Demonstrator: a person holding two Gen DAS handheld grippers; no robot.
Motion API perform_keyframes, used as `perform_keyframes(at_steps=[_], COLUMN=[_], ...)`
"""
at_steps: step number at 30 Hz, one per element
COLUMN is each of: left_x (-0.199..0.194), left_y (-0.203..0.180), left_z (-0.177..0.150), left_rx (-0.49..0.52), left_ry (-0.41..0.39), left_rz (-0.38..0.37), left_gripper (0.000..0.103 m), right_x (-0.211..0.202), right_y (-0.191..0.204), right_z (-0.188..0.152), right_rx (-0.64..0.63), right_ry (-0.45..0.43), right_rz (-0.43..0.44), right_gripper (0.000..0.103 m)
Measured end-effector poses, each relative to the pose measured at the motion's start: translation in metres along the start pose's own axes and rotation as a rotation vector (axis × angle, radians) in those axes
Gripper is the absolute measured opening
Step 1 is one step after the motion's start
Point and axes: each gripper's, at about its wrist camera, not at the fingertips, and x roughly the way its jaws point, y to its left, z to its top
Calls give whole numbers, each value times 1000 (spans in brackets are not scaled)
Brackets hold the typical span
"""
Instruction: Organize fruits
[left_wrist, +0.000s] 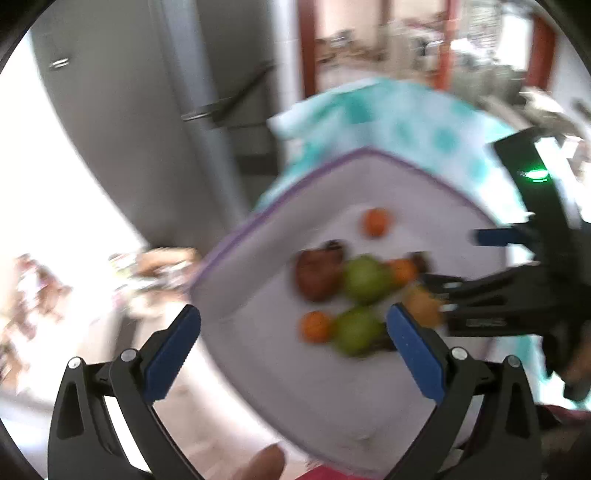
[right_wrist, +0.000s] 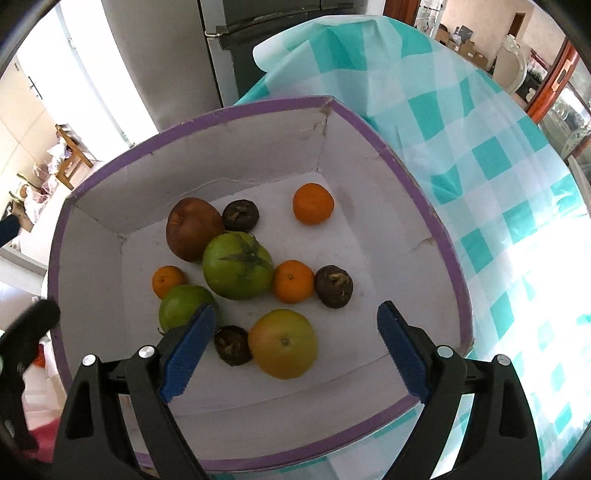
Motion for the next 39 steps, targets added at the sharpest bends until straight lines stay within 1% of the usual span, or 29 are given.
perform_keyframes(at_steps=[1, 3, 4, 7, 8, 11, 12, 13, 14, 24, 39], left_x=[1, 5, 7, 9, 6, 8, 16, 17, 28, 52, 67], left_y=[4, 3, 3, 0, 1, 3, 2, 1, -2, -2, 9], left_z=[2, 0, -1, -7, -7, -9, -9, -9, -9, -9, -9], left_rx=[-7, -16, -22, -27, -30, -35, -34, -30, -27, -15, 1], left_ry=[15, 35, 57, 88, 93, 102, 106, 114, 120, 179, 216], left_rz=[14, -39, -69, -88, -96, -101, -104, -108, -110, -145, -164], left_gripper=[101, 101, 101, 101, 101, 101, 101, 101, 101, 101, 101], right_x=[0, -6, -3, -7, -6, -1, 0, 1, 2, 15, 29], right_y=[1, 5, -3, -2, -4, -2, -2, -1, -1, 2, 13], right_z=[1, 4, 6, 12, 9, 7, 6, 6, 5, 6, 11], right_rx=[1, 4, 4, 8, 9, 15, 16, 18, 22, 39, 67], right_ry=[0, -9, -11, -7, -7, -3, -2, -1, 4, 39, 74], right_rz=[5, 7, 5, 6, 6, 11, 11, 12, 15, 3, 2], right_gripper=[87, 87, 87, 87, 87, 87, 87, 87, 87, 87, 87])
